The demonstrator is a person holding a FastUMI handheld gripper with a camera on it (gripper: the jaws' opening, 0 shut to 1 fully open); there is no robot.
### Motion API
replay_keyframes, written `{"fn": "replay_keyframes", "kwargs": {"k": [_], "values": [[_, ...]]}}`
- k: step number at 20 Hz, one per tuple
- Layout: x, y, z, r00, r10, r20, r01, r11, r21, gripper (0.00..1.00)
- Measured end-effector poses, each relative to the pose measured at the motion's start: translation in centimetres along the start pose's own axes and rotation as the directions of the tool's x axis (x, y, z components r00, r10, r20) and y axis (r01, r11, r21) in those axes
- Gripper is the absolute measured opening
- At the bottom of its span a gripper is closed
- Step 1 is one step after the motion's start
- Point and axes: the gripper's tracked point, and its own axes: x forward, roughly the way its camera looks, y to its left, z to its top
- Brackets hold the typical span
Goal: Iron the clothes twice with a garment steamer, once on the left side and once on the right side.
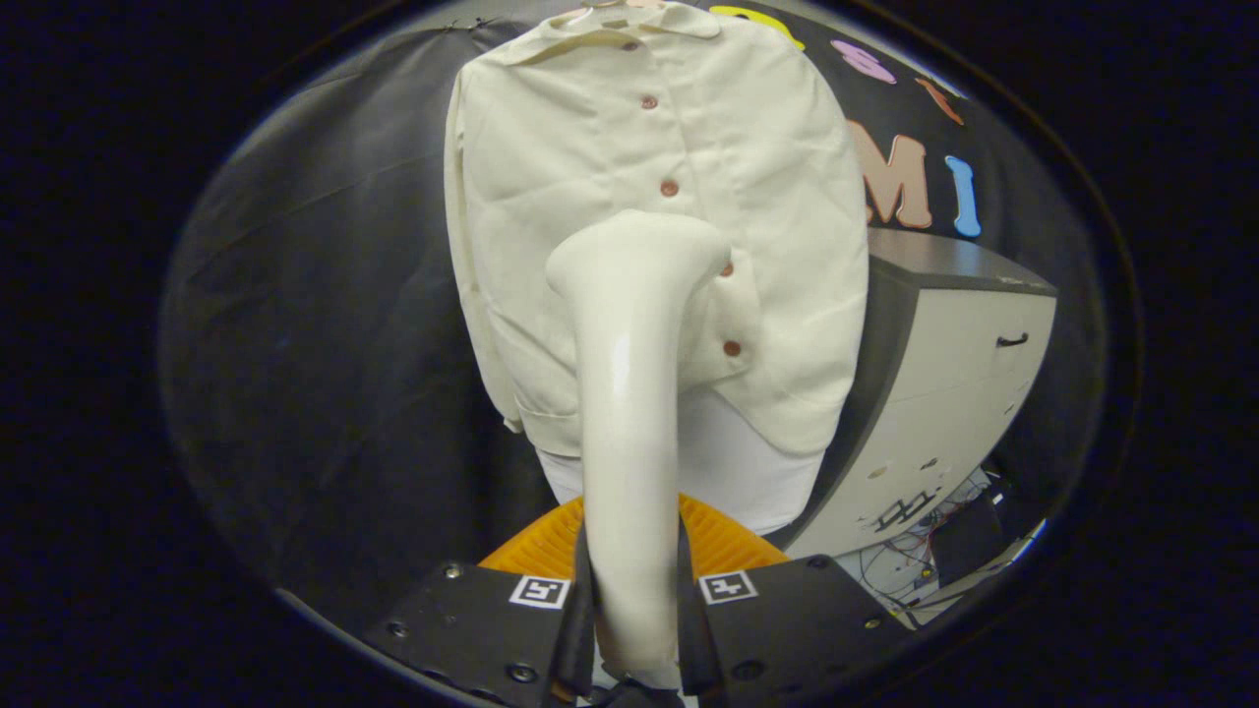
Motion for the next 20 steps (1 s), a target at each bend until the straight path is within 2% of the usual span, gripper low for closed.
{"fn": "replay_keyframes", "kwargs": {"k": [5, 12, 20], "values": [[-5.4, -1.4, 4.9, 0.995, -0.015, 0.100, 0.018, 1.000, -0.024, 0.34], [-10.2, -2.4, 8.3, 0.985, -0.006, 0.173, 0.023, 0.995, -0.096, 0.33], [-8.5, -4.9, 15.5, 0.963, 0.024, 0.270, -0.002, 0.997, -0.082, 0.33]]}}
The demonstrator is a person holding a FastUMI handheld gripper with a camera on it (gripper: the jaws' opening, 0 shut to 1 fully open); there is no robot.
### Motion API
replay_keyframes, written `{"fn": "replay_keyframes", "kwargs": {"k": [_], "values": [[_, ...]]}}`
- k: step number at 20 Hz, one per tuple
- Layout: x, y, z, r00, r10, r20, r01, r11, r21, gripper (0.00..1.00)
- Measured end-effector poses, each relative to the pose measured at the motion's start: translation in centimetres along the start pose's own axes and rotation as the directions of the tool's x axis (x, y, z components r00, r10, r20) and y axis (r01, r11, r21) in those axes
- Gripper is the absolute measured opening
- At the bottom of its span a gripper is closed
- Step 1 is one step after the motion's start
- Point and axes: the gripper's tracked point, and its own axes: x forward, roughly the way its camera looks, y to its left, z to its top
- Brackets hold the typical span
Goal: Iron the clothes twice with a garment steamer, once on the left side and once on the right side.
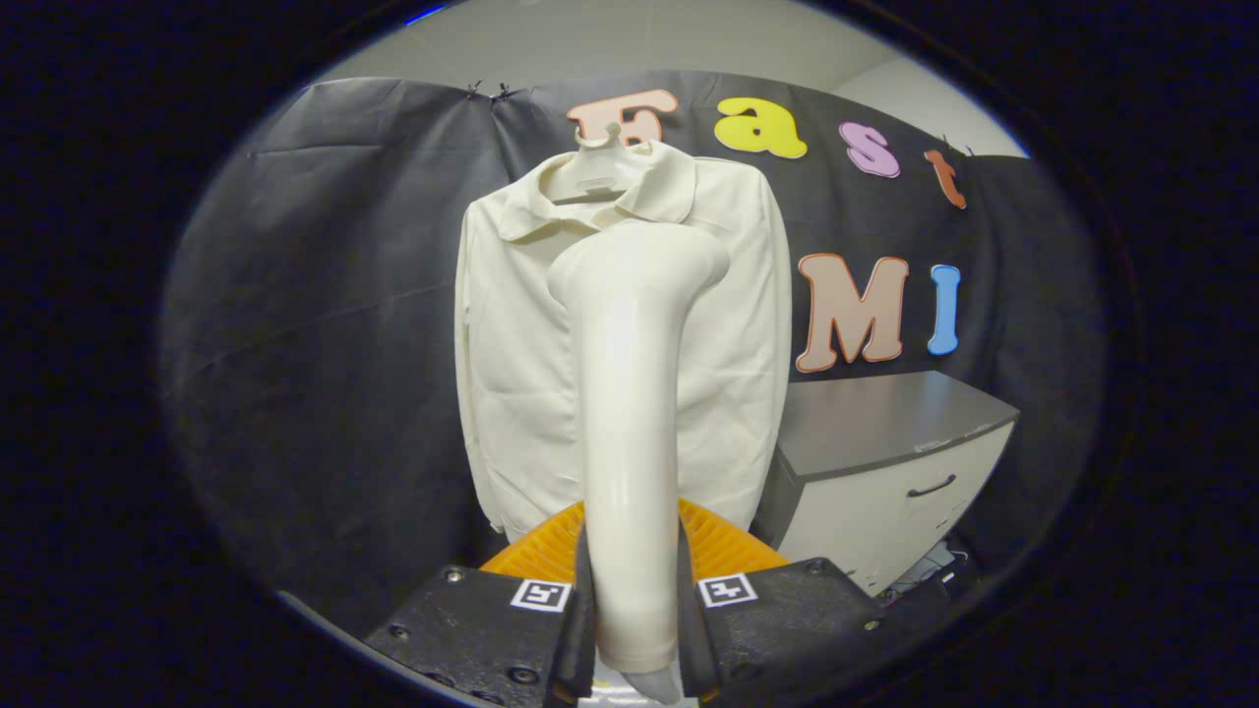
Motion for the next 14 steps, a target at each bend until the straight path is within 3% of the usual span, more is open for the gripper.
{"fn": "replay_keyframes", "kwargs": {"k": [10, 14], "values": [[6.0, -3.2, 4.6, 0.996, 0.058, 0.068, -0.060, 0.998, 0.034, 0.33], [7.2, -2.9, 4.4, 0.995, 0.071, 0.073, -0.070, 0.997, -0.021, 0.33]]}}
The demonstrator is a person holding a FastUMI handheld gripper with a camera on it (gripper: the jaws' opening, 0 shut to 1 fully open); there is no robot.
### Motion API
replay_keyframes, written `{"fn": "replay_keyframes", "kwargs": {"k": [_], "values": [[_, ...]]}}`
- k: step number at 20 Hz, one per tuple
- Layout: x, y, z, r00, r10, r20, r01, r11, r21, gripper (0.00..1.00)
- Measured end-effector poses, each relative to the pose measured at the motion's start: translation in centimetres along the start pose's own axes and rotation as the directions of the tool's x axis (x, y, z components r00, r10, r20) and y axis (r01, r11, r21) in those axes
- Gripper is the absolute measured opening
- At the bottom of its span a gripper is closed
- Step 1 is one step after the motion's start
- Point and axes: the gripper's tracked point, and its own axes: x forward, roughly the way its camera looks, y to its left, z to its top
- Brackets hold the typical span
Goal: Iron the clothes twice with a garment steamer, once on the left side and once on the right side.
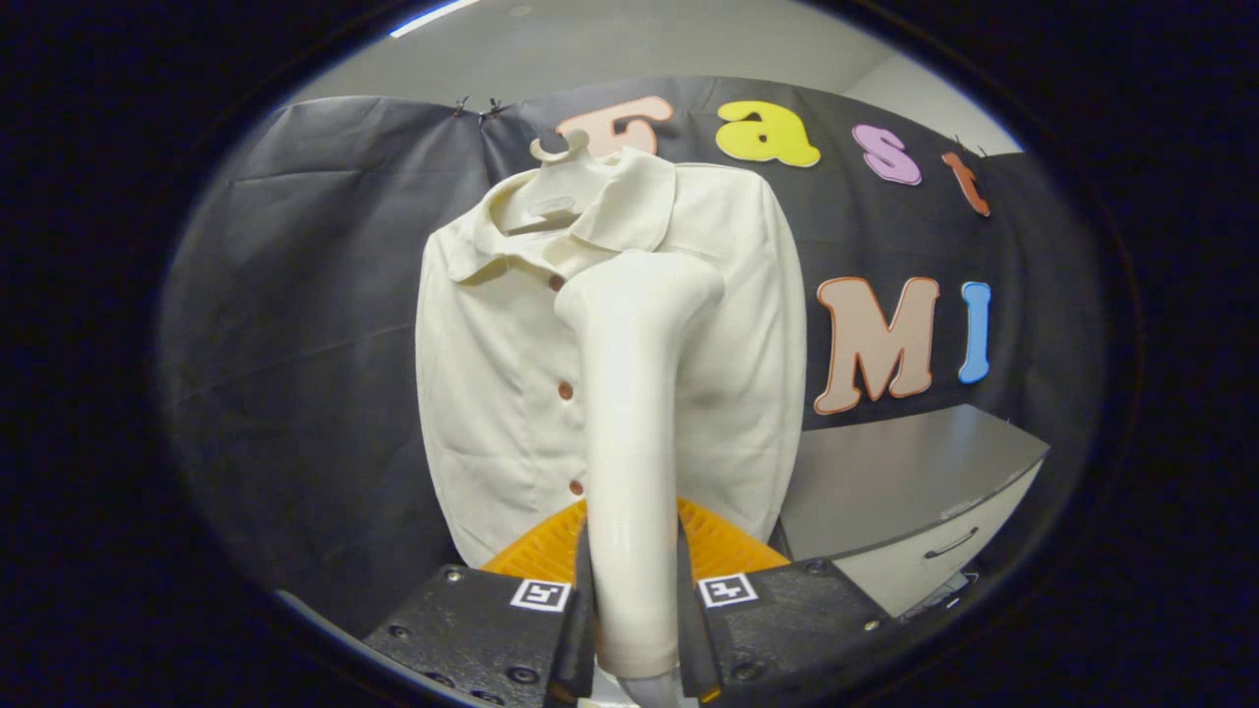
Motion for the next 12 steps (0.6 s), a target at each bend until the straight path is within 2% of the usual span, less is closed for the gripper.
{"fn": "replay_keyframes", "kwargs": {"k": [8, 12], "values": [[2.5, -0.5, -3.2, 0.998, 0.043, -0.039, -0.043, 0.999, 0.006, 0.33], [3.5, -0.4, -7.0, 0.994, 0.063, -0.093, -0.062, 0.998, 0.010, 0.33]]}}
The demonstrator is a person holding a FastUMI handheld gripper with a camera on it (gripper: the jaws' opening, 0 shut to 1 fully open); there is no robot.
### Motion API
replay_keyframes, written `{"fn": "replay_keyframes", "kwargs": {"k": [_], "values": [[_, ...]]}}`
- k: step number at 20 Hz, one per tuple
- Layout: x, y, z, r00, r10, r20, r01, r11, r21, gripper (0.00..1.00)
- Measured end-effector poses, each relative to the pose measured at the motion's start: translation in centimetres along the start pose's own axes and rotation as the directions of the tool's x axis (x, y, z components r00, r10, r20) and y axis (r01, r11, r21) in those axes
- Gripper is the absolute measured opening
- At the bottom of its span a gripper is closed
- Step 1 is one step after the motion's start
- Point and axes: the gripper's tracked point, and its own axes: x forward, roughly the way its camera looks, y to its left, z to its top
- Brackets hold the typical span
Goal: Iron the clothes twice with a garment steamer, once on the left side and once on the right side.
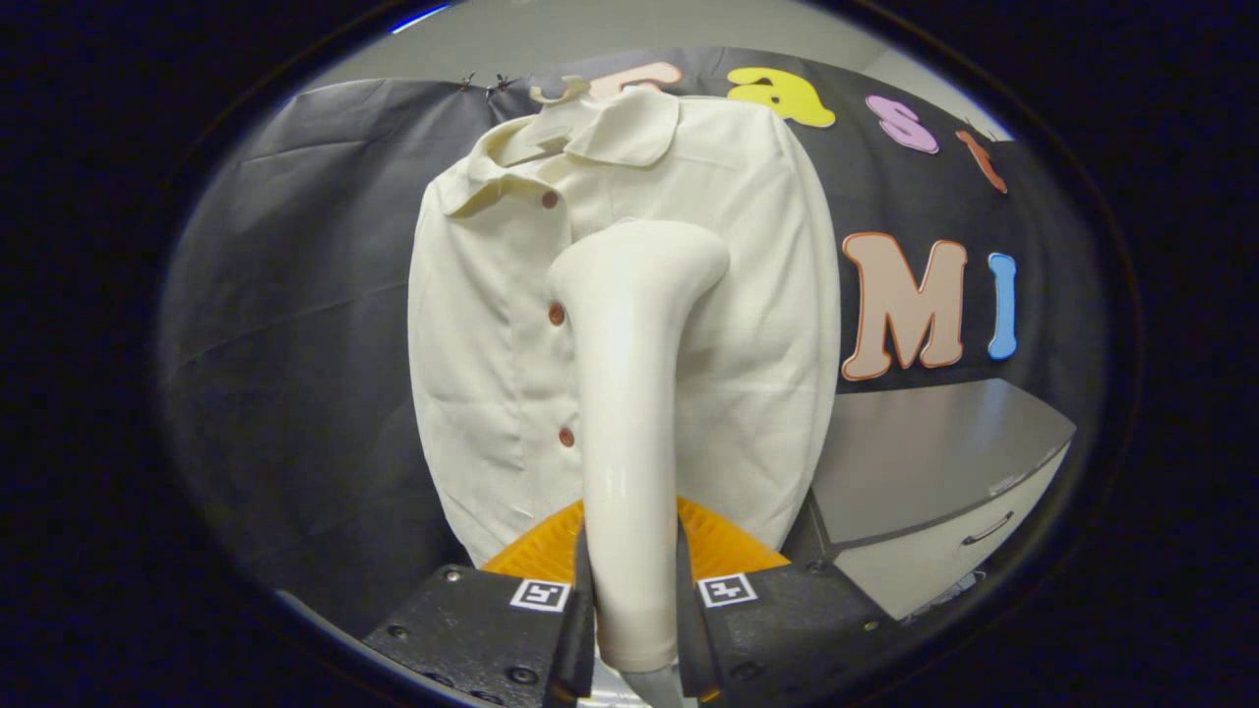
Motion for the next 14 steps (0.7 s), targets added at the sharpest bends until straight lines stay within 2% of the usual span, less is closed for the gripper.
{"fn": "replay_keyframes", "kwargs": {"k": [6, 14], "values": [[1.8, -0.7, -7.3, 0.993, 0.019, -0.120, -0.012, 0.998, 0.063, 0.33], [3.2, -0.6, -13.6, 0.977, 0.038, -0.209, -0.012, 0.992, 0.124, 0.33]]}}
